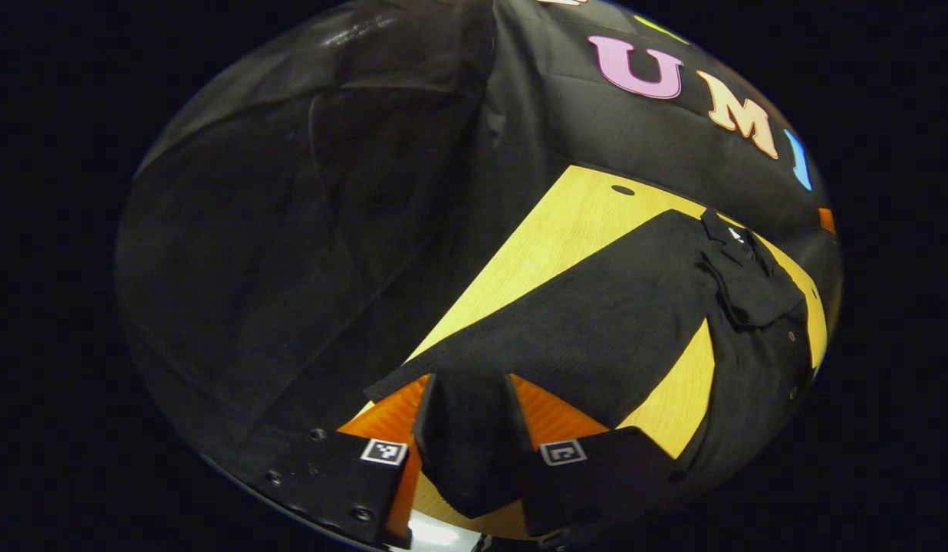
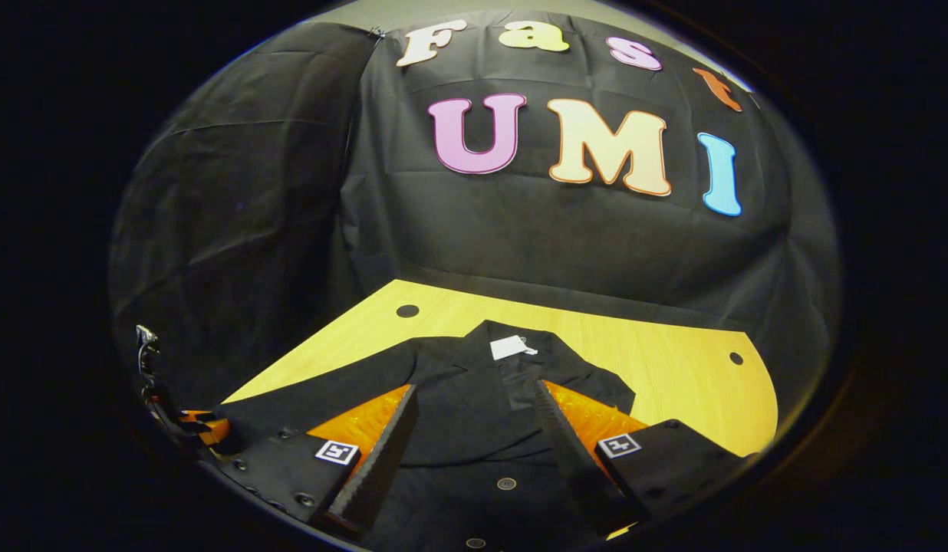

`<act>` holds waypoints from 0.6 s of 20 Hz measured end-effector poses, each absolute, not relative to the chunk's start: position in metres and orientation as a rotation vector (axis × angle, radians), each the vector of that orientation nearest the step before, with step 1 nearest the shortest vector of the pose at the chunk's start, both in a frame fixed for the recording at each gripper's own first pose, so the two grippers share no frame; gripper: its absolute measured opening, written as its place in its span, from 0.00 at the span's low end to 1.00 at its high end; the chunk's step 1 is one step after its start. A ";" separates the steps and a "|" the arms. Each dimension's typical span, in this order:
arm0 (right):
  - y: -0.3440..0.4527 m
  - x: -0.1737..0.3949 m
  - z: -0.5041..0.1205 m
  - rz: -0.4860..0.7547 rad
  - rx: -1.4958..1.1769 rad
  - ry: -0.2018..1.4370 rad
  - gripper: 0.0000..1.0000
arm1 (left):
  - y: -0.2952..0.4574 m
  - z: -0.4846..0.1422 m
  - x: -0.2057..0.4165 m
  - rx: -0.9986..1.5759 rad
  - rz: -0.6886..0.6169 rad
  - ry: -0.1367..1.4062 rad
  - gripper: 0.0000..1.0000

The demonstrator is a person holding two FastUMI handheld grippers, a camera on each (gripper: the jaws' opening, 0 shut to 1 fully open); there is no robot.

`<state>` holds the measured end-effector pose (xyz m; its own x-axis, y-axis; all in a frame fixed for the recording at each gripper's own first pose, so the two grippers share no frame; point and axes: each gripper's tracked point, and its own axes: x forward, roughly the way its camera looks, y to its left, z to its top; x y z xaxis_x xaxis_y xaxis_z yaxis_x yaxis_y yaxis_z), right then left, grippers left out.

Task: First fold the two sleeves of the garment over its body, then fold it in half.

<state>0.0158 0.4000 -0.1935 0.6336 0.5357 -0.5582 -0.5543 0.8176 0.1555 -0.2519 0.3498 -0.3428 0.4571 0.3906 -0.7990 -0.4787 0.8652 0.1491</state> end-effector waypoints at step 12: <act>0.332 -0.012 -0.166 0.575 0.080 0.507 0.97 | 0.326 -0.293 -0.198 -0.028 0.472 0.916 0.00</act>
<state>-0.0122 0.3321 -0.1658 0.7206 0.5389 -0.4363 -0.5003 0.8398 0.2108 -0.1977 0.3264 -0.2930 0.5150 0.3807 -0.7680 -0.4042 0.8980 0.1740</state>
